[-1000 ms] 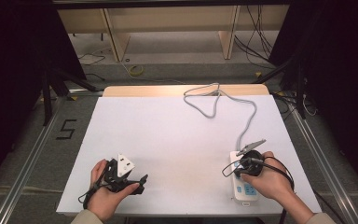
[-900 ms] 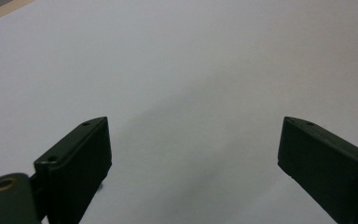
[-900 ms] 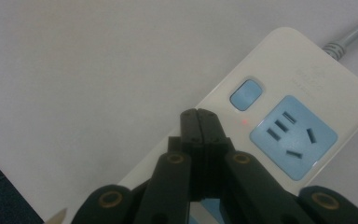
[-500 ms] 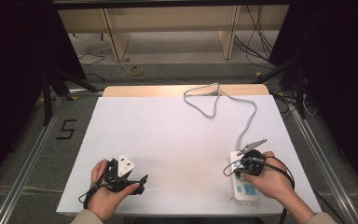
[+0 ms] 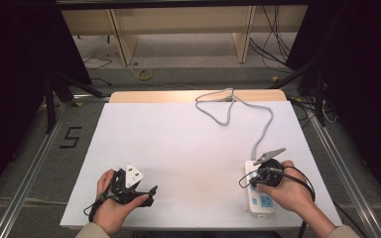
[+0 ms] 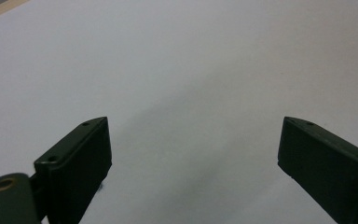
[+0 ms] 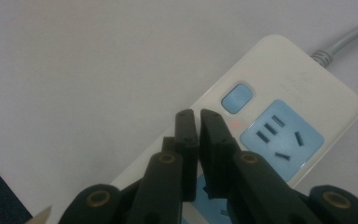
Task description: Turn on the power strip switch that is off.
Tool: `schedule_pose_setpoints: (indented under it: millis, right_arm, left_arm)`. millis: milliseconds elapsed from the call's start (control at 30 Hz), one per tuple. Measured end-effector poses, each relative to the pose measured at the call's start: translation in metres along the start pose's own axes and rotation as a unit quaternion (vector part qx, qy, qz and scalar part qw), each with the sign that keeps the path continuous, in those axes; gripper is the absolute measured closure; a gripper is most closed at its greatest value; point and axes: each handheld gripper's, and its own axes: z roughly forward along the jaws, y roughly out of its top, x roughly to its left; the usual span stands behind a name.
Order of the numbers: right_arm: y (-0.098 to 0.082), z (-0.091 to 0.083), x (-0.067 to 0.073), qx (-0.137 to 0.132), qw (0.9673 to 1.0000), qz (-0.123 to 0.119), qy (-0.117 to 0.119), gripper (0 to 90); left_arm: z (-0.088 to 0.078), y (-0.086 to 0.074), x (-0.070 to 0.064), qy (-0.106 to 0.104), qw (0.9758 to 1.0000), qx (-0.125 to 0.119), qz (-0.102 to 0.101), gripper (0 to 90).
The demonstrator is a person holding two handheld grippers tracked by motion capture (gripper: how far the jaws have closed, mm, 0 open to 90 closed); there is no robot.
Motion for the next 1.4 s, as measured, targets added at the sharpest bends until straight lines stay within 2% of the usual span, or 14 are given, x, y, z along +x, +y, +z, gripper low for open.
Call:
schedule_pose_setpoints:
  millis: [367, 733, 1033, 1400]
  right_arm:
    - [0.000, -0.005, -0.002, -0.027, 0.9996, -0.010, -0.004, 81.8]
    - [-0.005, -0.011, -0.010, -0.060, 0.9982, -0.004, -0.007, 74.9]
    - [-0.009, -0.014, -0.014, -0.084, 0.9964, 0.000, -0.011, 70.4]
    - [-0.015, -0.019, -0.020, -0.125, 0.9920, 0.008, -0.013, 60.2]
  left_arm:
    - [0.000, 0.000, 0.000, 0.000, 1.0000, 0.000, 0.000, 9.1]
    - [0.001, 0.000, 0.000, 0.000, 1.0000, 0.001, 0.000, 9.1]
    - [0.001, -0.001, 0.001, -0.002, 1.0000, 0.003, -0.002, 9.1]
    - [0.001, -0.001, 0.001, -0.004, 1.0000, 0.006, -0.004, 9.1]
